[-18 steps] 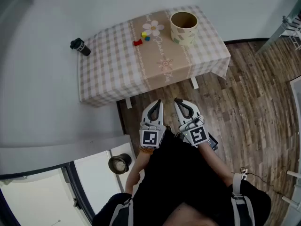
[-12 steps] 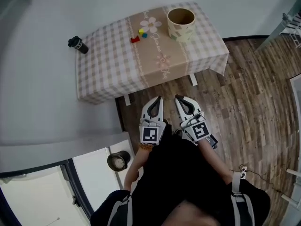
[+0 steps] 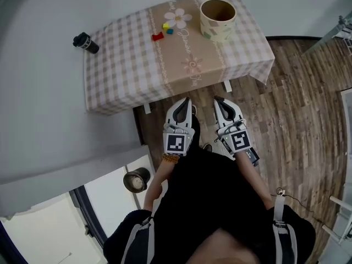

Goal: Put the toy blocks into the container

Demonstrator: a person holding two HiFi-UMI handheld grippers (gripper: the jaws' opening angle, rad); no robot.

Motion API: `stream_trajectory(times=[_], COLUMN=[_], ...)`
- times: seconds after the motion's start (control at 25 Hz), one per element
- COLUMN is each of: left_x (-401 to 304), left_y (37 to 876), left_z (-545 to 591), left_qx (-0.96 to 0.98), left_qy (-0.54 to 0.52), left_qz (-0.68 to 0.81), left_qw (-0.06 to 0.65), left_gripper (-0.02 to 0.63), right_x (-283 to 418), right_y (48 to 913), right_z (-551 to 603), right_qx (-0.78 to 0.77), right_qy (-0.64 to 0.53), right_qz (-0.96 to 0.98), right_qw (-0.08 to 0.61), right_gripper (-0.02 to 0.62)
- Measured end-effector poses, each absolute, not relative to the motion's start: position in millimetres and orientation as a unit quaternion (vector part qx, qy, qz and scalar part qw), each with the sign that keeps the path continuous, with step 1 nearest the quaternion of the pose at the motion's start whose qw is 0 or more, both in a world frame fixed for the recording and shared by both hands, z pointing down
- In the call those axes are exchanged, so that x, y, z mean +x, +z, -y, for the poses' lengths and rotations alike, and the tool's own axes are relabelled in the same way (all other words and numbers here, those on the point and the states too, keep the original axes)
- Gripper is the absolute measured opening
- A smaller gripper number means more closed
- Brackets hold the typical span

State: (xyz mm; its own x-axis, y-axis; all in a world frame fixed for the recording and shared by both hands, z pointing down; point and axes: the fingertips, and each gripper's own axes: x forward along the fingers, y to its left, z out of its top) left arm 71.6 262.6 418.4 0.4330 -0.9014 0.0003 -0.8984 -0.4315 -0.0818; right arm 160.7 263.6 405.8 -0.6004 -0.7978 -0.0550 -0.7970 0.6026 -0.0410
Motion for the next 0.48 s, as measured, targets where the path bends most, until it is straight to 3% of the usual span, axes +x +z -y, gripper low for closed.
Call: stream_trajectory(times=[0.48], left_x=[29.4], left_y=[422.7], left_z=[-119.9], left_qx=[-0.845], left_qy=[-0.028], left_qz=[-0.533], left_qw=[0.023], left_gripper=[-0.009], right_x=[132.3], right_y=[413.5], right_z=[-133.8], right_qx=[-0.454], right_qy=[-0.017], right_qz=[-0.891], right_qw=[0.013], right_gripper=[-0.002])
